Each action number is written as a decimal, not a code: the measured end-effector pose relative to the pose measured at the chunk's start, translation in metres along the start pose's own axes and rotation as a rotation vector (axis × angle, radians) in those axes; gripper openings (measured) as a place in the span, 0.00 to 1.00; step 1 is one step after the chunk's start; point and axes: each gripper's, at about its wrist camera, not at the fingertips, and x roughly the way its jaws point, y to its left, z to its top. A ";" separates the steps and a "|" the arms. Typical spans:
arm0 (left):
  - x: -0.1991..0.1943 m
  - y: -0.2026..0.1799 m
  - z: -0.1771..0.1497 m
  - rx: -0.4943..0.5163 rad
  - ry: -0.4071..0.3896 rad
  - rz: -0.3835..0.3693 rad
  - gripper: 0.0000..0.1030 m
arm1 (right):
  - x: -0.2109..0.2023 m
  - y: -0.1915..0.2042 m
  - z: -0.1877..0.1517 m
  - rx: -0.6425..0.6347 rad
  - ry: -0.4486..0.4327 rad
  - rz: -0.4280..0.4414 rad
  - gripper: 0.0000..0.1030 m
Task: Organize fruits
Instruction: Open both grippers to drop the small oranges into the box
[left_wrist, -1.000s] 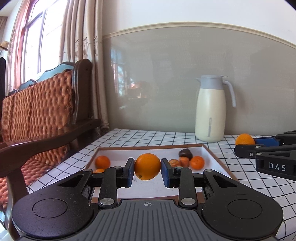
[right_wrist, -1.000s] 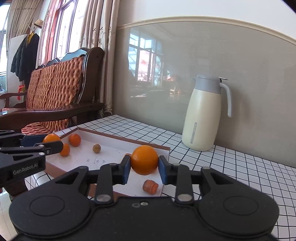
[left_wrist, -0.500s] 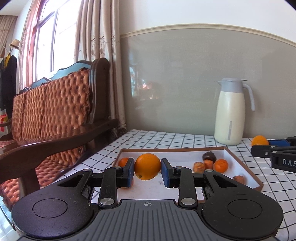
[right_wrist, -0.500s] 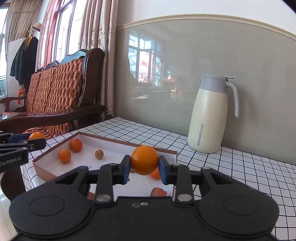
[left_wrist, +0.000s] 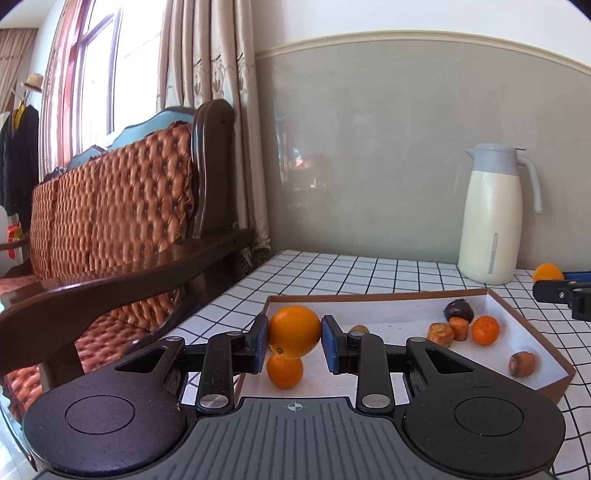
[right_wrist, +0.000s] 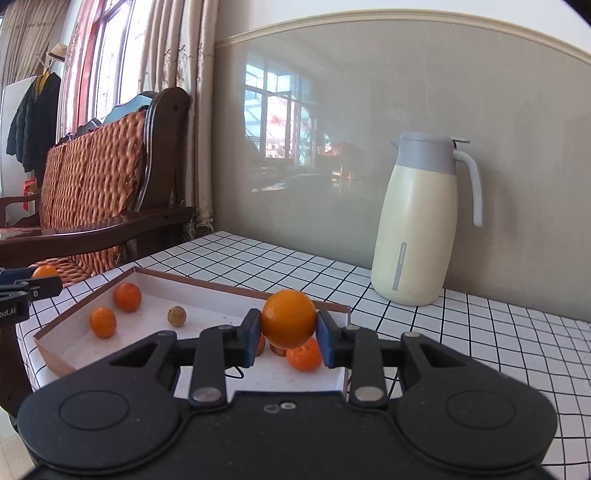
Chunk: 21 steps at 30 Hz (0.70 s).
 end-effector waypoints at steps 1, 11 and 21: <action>0.003 0.001 0.000 -0.004 0.005 0.001 0.30 | 0.004 0.000 0.000 0.001 0.006 -0.002 0.23; 0.025 0.004 -0.006 -0.019 0.046 -0.008 0.30 | 0.028 0.005 -0.005 -0.013 0.064 0.015 0.23; 0.038 0.003 -0.010 -0.023 0.075 -0.010 0.30 | 0.041 -0.003 -0.004 -0.012 0.087 0.017 0.23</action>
